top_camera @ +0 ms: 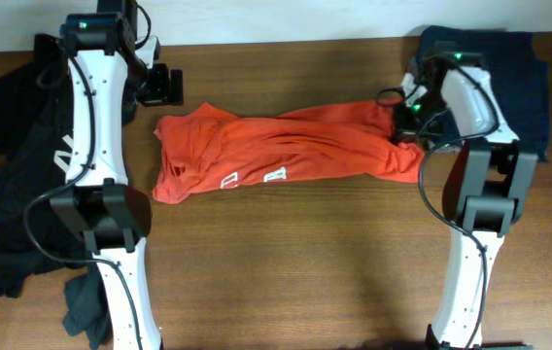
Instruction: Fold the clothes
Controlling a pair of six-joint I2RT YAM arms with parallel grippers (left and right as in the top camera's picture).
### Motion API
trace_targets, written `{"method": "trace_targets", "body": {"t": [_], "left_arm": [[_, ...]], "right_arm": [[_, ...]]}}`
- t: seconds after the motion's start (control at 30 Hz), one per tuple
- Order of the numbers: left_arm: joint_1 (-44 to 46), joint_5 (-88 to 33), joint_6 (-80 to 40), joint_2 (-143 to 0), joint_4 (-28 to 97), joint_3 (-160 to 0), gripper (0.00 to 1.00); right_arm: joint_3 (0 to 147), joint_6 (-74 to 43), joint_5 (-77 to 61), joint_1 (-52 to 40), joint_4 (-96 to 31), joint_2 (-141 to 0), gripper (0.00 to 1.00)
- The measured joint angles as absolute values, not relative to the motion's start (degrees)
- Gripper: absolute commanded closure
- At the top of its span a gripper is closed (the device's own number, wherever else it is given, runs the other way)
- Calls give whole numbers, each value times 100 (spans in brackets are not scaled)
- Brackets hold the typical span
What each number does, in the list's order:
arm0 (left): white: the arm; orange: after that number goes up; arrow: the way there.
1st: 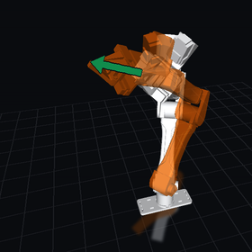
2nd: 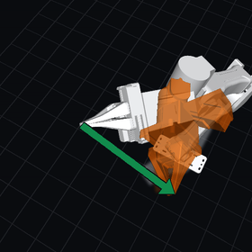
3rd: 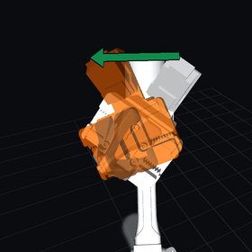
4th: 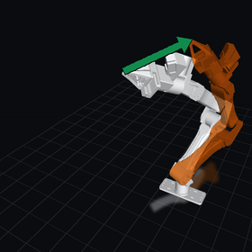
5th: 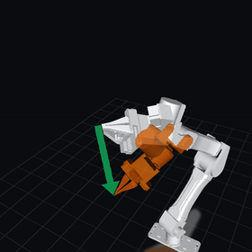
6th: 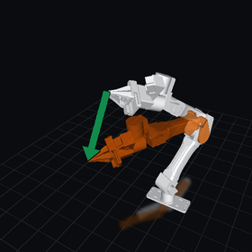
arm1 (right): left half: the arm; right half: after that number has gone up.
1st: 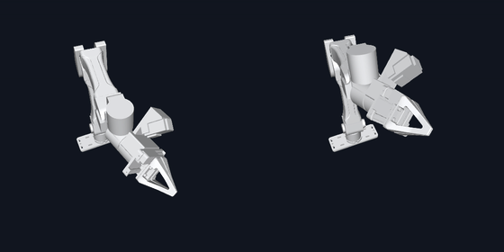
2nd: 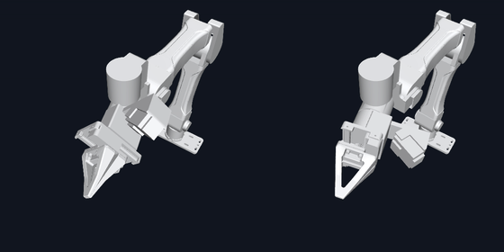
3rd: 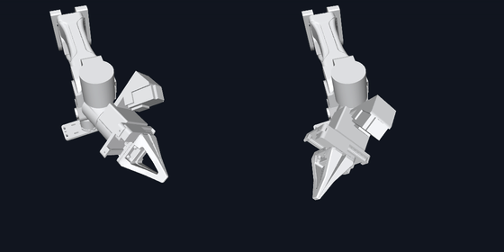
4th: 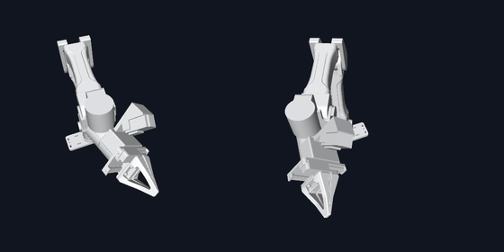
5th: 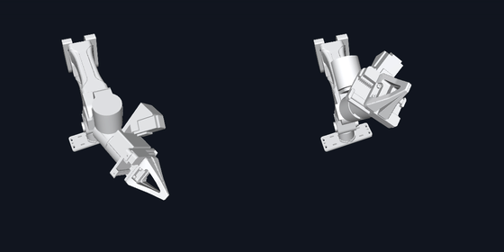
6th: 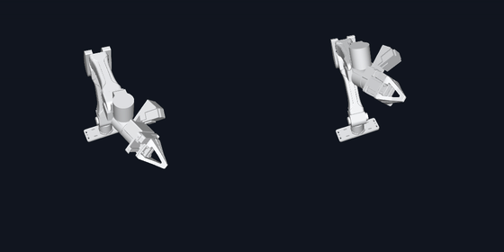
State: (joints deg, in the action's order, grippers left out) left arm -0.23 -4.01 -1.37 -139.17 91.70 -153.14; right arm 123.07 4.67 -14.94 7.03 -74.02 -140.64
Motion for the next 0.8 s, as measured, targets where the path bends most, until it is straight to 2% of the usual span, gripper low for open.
{"method": "trace_targets", "body": {"t": [0.2, 0.37, 0.7, 0.77, 0.8], "left_arm": [[-226, -399, -150, -13917, 9100, -15312, 1], [-368, -381, -152, -13917, 9061, -15312, 1], [-384, -375, -152, -13917, 8993, -15312, 1], [-384, -375, -152, -13917, 8993, -15314, 1], [-384, -375, -152, -13917, 8991, -15314, 1]], "right_arm": [[13828, 534, -1619, 1035, -8641, -14062, 96], [14787, 633, -1710, 941, -9321, -14051, 96], [14969, 648, -1750, -580, -9397, -14042, 95], [14969, 646, -1739, -980, -9273, -14042, 92], [14956, 622, -1695, -1199, -9194, -14042, 80]]}}
